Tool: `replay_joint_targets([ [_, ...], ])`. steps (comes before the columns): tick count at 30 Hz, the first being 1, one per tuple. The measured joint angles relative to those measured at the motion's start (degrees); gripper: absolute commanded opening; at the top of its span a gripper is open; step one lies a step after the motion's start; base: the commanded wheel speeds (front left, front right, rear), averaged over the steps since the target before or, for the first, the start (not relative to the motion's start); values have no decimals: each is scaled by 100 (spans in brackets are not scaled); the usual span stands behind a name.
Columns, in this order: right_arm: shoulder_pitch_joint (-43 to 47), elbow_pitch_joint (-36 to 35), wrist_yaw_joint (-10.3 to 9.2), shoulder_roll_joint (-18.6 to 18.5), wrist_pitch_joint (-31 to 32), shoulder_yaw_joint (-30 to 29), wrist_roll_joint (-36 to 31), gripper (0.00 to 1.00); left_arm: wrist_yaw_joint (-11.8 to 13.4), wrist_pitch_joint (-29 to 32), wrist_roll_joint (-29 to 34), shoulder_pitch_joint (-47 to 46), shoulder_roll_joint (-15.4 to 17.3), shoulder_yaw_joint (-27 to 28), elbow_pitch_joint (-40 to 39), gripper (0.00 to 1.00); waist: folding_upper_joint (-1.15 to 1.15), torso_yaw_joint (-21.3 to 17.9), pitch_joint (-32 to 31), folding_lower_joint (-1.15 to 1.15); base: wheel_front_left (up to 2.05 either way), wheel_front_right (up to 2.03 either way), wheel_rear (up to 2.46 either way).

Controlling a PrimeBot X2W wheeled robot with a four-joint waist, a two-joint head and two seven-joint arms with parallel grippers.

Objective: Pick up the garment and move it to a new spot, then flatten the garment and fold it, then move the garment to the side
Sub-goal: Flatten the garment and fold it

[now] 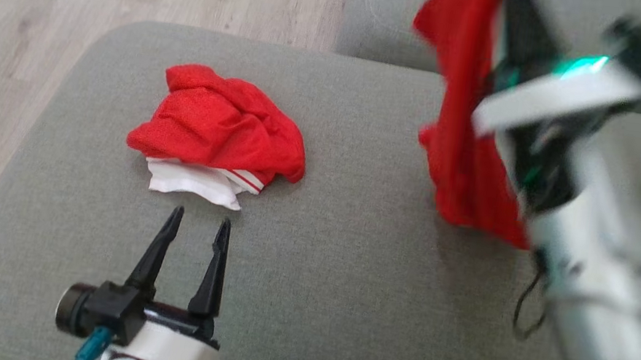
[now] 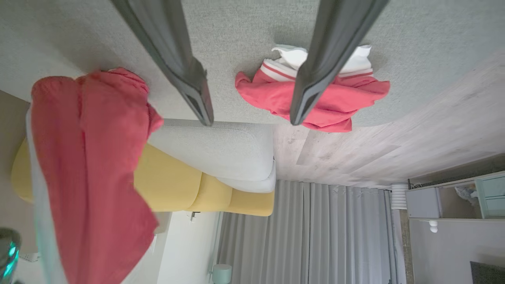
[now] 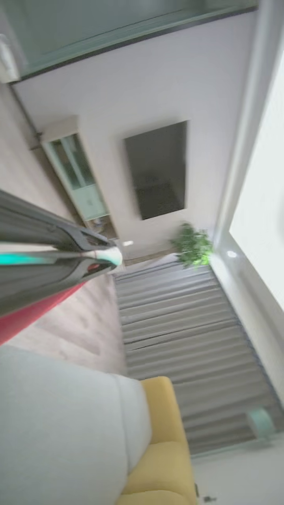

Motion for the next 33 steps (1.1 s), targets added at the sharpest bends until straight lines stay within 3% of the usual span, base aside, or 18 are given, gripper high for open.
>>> replay_joint_targets([
  [4, -937, 716, 0, -11, -559, -679, 546, 0, 45, 0, 0, 193, 1, 13, 1, 100, 0, -45, -144, -1, 0, 0, 0],
  [8, -1260, 1657, 0, -23, -837, -1477, 231, 0, 71, 0, 0, 327, 1, 27, -49, 100, 0, -215, -195, 0, 0, 0, 0],
  [12, -777, 2391, 0, -42, -958, -2434, -590, 0, 88, 0, -8, 328, 1, 32, -140, 100, 0, -415, -167, 0, 0, 0, 0],
  [14, -266, 2553, 0, -46, -1006, -3197, -1252, 0, 100, 0, -7, 322, 1, 30, -175, 100, 0, -501, -100, 0, 0, 0, 0],
  [17, 478, 2568, -1, -74, -1015, -4490, -1948, 0, 93, 0, -7, 287, 1, 25, -186, 100, 0, -592, 40, 1, 0, 0, 0],
  [20, 967, 2227, -1, -49, -1033, -5275, -2636, 0, 88, 0, -7, 259, 1, 26, -188, 100, 0, -682, 165, 0, 0, 0, 0],
  [21, 1017, 2101, -1, -34, -1033, -5460, -2806, 19, 51, 0, -5, 246, 1, 26, -181, 100, 0, -713, 202, 1, 0, 0, 0],
  [22, 1028, 1961, -1, -11, -1031, -5613, -2948, 100, 42, 0, -5, 224, 0, 24, -178, 100, 0, -743, 235, 0, 0, 0, 0],
  [24, 1006, 1795, -1, 7, -1021, -5644, -3036, 100, 7, 0, -5, 126, 0, 14, -160, 100, 0, -810, 313, 0, 0, 0, 0],
  [29, 1018, 1782, -1, 22, -1029, -4822, -2673, 100, -1, 0, -5, 38, 0, -14, -135, 100, 0, -817, 359, 0, 0, 0, 0],
  [33, 1211, 1289, 0, 15, -1039, -3542, -2091, 100, -2, 0, -5, 27, -1, -51, -109, 100, 0, -752, 356, 1, 0, 0, 0],
])
